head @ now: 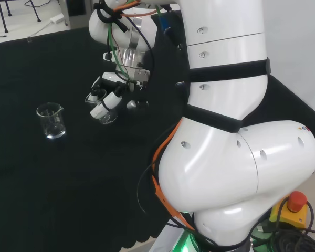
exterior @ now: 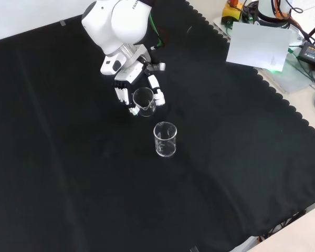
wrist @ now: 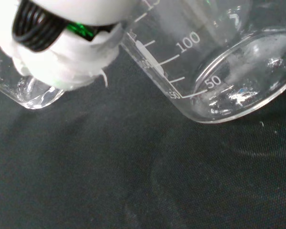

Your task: Place the beaker back on the table.

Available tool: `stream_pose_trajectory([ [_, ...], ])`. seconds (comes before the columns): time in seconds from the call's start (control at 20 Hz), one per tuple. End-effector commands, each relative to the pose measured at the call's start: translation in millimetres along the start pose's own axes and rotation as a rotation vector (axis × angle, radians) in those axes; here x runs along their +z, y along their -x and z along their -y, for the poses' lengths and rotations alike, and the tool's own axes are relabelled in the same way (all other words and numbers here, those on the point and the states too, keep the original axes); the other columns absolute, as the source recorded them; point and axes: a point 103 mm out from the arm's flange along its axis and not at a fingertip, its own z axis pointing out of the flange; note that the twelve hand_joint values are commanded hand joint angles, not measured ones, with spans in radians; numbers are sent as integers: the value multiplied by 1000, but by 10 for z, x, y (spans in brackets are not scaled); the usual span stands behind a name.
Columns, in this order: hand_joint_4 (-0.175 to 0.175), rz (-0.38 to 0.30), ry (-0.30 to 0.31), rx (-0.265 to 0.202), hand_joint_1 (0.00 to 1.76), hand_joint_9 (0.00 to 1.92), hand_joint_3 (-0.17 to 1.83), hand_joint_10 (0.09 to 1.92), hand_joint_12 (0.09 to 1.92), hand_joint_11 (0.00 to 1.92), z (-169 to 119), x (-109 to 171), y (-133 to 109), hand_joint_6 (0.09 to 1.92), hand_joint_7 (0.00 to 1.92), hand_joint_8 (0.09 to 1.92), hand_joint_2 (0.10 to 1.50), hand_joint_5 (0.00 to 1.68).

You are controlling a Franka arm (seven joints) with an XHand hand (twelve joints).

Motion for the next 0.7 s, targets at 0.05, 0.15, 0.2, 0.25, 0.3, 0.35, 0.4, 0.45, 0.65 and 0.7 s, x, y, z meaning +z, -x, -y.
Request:
stream_pose_trajectory([
  [0.05, 52, -37, -10, 2, 1093, 1397, 226, 133, 1050, 901, 11, -31, 36, 892, 1410, 87, 961, 1065],
  [0.15, 8, -29, -16, 4, 1058, 1272, 207, 137, 1171, 692, 20, -40, 41, 868, 1275, 87, 907, 890],
  [0.2, -11, -22, -11, 5, 1045, 1191, 317, 159, 1215, 596, 27, -43, 43, 855, 1205, 87, 828, 814],
  [0.25, -25, -21, -10, 9, 1036, 1106, 446, 190, 1251, 507, 31, -43, 46, 843, 1137, 87, 745, 747],
  [0.3, -35, -22, -10, 11, 1030, 1013, 550, 243, 1279, 418, 33, -43, 48, 827, 1070, 87, 677, 685],
  [0.35, -42, -18, -6, 13, 1025, 918, 615, 323, 1303, 341, 36, -42, 46, 804, 1012, 87, 632, 629],
  [0.4, -46, -10, -1, 14, 1022, 832, 651, 412, 1321, 280, 40, -44, 45, 781, 966, 87, 606, 585],
  [0.45, -49, -10, -4, 16, 1019, 739, 667, 492, 1335, 212, 40, -39, 40, 745, 915, 87, 590, 540],
  [0.65, -52, 36, 3, 18, 1011, 537, 680, 645, 1372, 51, 54, -54, -4, 621, 802, 87, 565, 463],
  [0.7, -53, 46, 7, 17, 1010, 525, 681, 656, 1376, 37, 60, -64, -11, 603, 794, 87, 561, 456],
])
